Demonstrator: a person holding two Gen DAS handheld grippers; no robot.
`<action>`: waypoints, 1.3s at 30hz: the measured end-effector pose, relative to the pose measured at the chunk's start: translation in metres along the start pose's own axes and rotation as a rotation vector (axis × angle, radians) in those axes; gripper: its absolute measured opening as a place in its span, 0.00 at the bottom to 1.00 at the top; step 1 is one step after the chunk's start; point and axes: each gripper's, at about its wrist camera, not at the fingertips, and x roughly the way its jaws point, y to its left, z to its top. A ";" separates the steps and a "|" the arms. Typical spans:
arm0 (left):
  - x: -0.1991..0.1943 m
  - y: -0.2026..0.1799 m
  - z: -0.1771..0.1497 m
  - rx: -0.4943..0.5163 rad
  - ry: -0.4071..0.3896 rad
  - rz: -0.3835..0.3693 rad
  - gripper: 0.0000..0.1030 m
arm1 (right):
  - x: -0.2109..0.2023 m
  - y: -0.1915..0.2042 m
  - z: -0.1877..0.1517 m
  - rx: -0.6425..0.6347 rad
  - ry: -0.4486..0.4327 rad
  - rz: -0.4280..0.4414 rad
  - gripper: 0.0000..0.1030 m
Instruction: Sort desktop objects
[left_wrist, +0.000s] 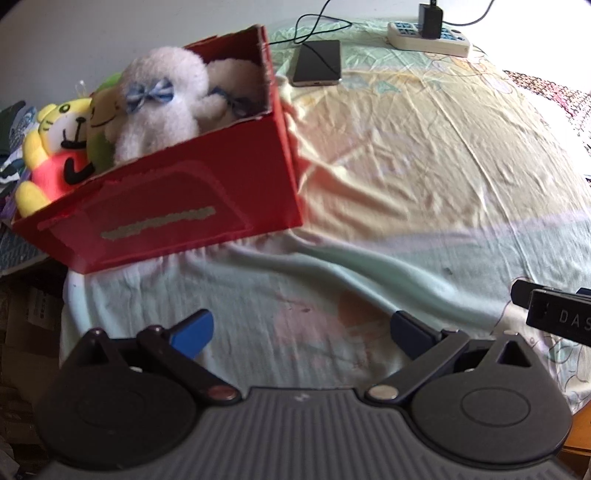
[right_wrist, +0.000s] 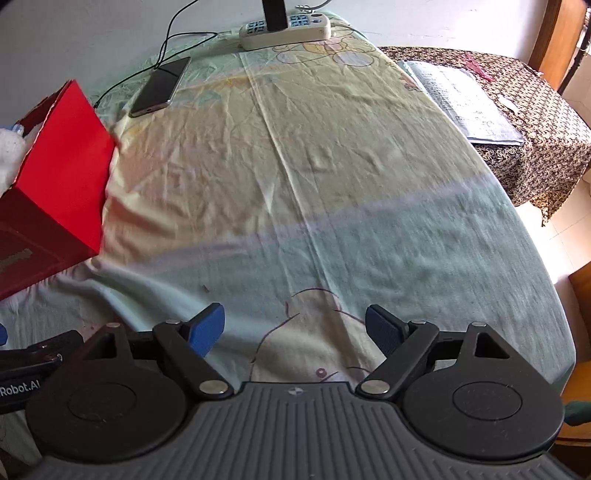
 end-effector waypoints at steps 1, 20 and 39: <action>0.002 0.010 -0.001 -0.012 0.008 0.006 0.99 | 0.001 0.011 -0.001 -0.018 0.004 0.005 0.83; 0.012 0.176 -0.029 -0.223 0.066 0.093 0.99 | 0.000 0.185 -0.021 -0.287 0.019 0.145 0.83; -0.039 0.234 0.019 -0.227 -0.126 0.151 0.99 | -0.070 0.218 0.019 -0.208 -0.174 0.163 0.84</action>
